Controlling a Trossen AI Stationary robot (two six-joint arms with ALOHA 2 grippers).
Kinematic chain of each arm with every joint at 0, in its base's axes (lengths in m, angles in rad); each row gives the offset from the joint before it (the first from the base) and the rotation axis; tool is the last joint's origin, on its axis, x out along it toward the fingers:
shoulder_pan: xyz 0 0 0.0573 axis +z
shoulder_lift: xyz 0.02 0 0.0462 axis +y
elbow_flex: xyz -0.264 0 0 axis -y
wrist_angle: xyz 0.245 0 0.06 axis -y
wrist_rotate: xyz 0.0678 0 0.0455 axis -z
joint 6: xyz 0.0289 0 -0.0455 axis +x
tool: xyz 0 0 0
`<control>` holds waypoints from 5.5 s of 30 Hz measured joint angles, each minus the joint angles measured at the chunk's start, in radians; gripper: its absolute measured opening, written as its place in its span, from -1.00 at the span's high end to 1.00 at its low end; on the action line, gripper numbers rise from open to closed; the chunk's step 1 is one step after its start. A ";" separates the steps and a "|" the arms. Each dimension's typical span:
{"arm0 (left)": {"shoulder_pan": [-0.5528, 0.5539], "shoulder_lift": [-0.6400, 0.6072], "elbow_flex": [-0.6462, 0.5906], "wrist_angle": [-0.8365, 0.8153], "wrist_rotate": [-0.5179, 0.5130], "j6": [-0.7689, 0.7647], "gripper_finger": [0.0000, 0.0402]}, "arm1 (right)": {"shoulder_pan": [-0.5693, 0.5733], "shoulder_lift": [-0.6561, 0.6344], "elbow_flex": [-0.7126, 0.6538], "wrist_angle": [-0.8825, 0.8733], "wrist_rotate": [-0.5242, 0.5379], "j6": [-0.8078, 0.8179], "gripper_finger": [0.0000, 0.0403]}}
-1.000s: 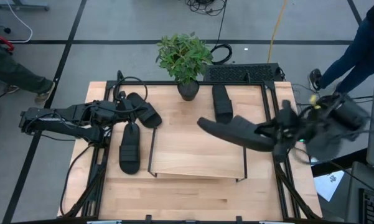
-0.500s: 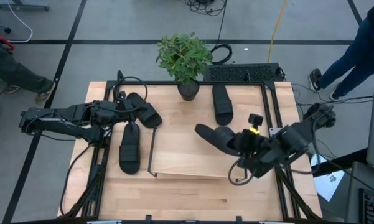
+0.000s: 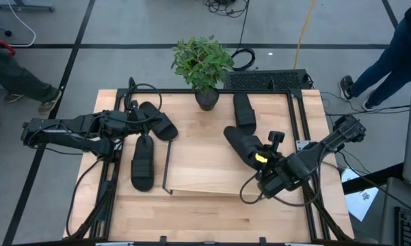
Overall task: Pick and place slides into the shelf
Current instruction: Put the black slipper on the shelf
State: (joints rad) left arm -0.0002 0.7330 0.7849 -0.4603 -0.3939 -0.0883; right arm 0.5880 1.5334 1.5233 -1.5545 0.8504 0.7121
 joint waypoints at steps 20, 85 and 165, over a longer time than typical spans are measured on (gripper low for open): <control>0.000 0.000 0.000 0.000 0.000 -0.002 0.89 | 0.061 0.001 -0.077 0.293 0.022 -0.148 1.00; 0.000 0.000 0.000 -0.023 0.002 -0.020 0.89 | 0.167 -0.274 -0.077 0.600 0.078 -0.599 0.90; 0.012 0.808 0.458 0.442 0.590 -0.246 -0.36 | 0.055 -1.200 -1.305 2.001 0.294 -1.090 1.00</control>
State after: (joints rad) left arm 0.0121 1.5414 1.2427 -0.0186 0.1959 -0.3345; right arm 0.6434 0.3336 0.2184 0.4460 1.1446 -0.3781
